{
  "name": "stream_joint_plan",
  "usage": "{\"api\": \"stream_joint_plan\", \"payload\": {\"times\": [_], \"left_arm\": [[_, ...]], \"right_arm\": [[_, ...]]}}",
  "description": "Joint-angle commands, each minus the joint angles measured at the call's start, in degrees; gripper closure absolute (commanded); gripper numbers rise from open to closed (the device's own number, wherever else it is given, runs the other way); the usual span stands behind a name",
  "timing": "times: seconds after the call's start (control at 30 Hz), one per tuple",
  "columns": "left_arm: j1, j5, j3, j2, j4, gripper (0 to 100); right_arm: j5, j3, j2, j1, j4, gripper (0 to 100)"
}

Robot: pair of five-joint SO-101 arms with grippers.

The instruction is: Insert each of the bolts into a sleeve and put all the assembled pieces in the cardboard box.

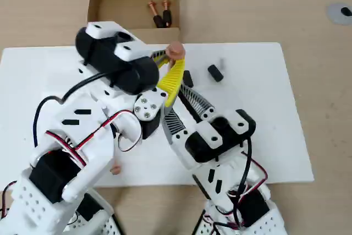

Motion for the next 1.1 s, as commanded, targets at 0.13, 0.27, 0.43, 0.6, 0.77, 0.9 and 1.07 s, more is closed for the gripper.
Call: {"api": "stream_joint_plan", "payload": {"times": [0.13,0.27,0.43,0.6,0.77,0.9,1.07], "left_arm": [[-1.3,-1.1,-4.0,-0.1,7.7,99],[-1.4,-1.1,-6.8,-0.1,11.9,99],[-1.4,-1.4,-9.6,0.0,17.2,98],[-1.4,-4.5,-9.8,0.0,23.6,95],[-1.4,-4.4,-13.0,0.0,29.5,95],[-1.4,-4.4,-15.9,0.0,34.5,91],[-1.4,-4.4,-20.8,0.0,40.5,90]], "right_arm": [[-0.2,-0.4,-2.6,-0.9,-1.3,98.9],[-0.2,-0.4,-2.6,-0.9,-1.3,98.9],[-0.1,-0.5,-2.6,-0.8,-1.5,98.9],[-0.1,-0.6,-2.6,-0.7,-1.5,98.9],[-0.1,-0.6,-2.6,-0.7,-1.5,98.9],[-0.1,-0.6,-2.6,-0.7,-1.2,98.9],[1.1,-0.1,-2.5,-0.6,-1.2,98.9]]}}
